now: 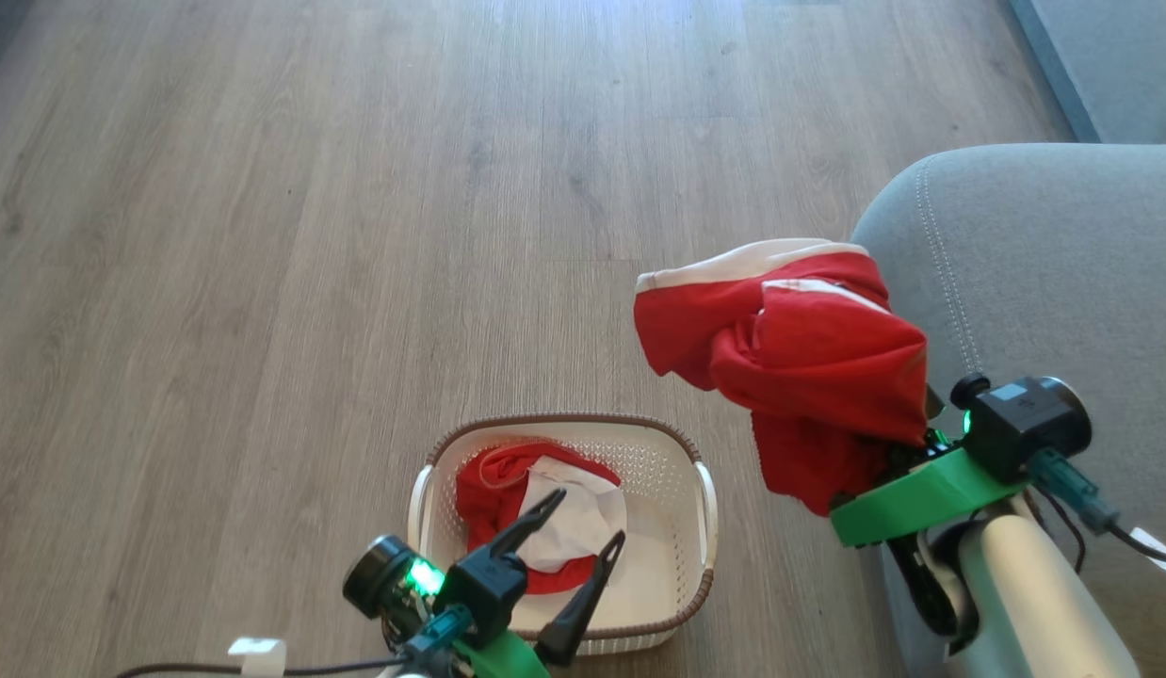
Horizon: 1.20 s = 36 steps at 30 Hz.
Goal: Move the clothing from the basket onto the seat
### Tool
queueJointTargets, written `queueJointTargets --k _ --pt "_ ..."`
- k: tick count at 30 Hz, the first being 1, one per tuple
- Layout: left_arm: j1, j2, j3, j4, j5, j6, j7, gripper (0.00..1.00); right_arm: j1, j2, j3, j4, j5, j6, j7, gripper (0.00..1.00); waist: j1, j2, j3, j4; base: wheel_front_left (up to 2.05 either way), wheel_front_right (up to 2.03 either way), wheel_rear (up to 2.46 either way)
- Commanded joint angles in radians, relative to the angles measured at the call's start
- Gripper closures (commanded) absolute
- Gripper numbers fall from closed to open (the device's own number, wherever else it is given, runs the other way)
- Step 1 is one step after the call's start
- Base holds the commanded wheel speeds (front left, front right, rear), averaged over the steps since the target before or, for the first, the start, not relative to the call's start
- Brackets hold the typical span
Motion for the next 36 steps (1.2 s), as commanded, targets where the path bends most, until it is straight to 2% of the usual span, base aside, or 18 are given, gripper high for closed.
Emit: queueJointTargets --k 1,7,23,30,36 --pt "-0.024 0.0 0.024 -0.02 -0.012 -0.001 -0.01 0.0 -0.015 0.0 0.007 -0.042 -0.003 0.0 -0.006 1.0 0.0 0.0 0.0 -0.002 0.0 0.0 0.0" --pt "0.009 -0.016 0.048 0.014 -0.043 -0.001 -0.01 0.0 -0.01 -0.002 -0.025 -0.053 -0.007 0.0 -0.006 1.0 0.0 0.0 0.002 -0.007 0.0 0.0 0.0" --pt "0.02 -0.037 0.072 0.022 -0.014 -0.001 -0.01 0.0 0.003 -0.031 -0.091 -0.069 -0.032 0.0 -0.006 1.0 0.0 0.0 0.022 -0.042 0.0 0.0 0.0" --pt "0.007 -0.04 0.068 0.006 -0.008 -0.001 -0.01 0.0 0.002 -0.046 -0.15 -0.081 -0.043 0.0 -0.006 1.0 0.0 0.0 0.046 -0.105 0.0 0.0 0.0" --pt "-0.005 -0.04 0.069 -0.003 -0.008 -0.001 -0.01 0.0 -0.001 -0.058 -0.192 -0.088 -0.048 0.0 -0.006 1.0 0.0 0.0 0.065 -0.195 0.0 0.0 0.0"
